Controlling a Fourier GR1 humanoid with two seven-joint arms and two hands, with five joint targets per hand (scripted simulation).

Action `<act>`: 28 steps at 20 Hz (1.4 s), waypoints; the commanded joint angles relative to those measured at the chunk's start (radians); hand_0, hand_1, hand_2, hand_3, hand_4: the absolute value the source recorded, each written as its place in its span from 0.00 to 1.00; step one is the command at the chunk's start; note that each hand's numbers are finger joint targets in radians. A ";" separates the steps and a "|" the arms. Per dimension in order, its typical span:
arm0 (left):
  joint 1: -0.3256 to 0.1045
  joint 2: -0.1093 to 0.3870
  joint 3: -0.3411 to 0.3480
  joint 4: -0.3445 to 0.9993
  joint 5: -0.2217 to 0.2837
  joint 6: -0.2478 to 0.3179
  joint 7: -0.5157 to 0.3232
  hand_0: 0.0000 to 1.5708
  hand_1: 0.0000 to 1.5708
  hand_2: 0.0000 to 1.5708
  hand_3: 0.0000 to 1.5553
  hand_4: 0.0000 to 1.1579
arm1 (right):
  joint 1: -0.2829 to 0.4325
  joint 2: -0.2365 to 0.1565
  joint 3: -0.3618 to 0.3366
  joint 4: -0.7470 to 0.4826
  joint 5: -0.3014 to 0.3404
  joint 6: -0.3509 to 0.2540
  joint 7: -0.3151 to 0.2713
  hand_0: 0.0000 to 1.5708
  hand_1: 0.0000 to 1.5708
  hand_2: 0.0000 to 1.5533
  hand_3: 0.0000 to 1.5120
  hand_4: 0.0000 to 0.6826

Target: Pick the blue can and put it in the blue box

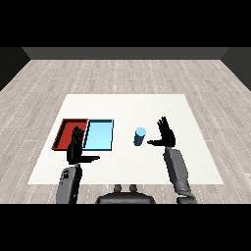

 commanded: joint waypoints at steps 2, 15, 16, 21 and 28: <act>-0.011 0.005 0.007 -0.046 0.024 -0.001 0.040 0.00 0.00 0.00 0.00 0.00 | -0.035 0.058 0.033 0.053 0.016 -0.057 0.005 0.00 0.00 0.00 0.00 0.00; 0.010 0.008 0.007 -0.051 0.027 -0.013 0.027 0.00 0.00 0.00 0.00 0.00 | -0.121 0.068 0.028 0.352 0.017 -0.037 -0.193 0.00 0.00 0.00 0.00 0.00; 0.056 -0.031 -0.030 -0.080 -0.008 0.022 0.012 0.00 0.00 0.00 0.00 0.00 | -0.047 0.068 0.121 0.259 -0.016 -0.070 -0.157 0.00 0.00 0.00 0.00 0.00; -0.029 0.013 0.036 0.042 0.027 -0.016 -0.037 0.00 0.00 0.00 0.00 0.00 | -0.093 0.061 0.052 0.291 0.000 -0.052 -0.133 0.00 0.00 0.00 0.00 0.00; 0.001 -0.031 -0.065 -0.039 -0.022 0.071 -0.011 0.00 0.00 0.00 0.00 0.00 | -0.096 0.068 0.078 0.258 -0.033 -0.061 -0.090 0.00 0.00 0.00 0.00 0.00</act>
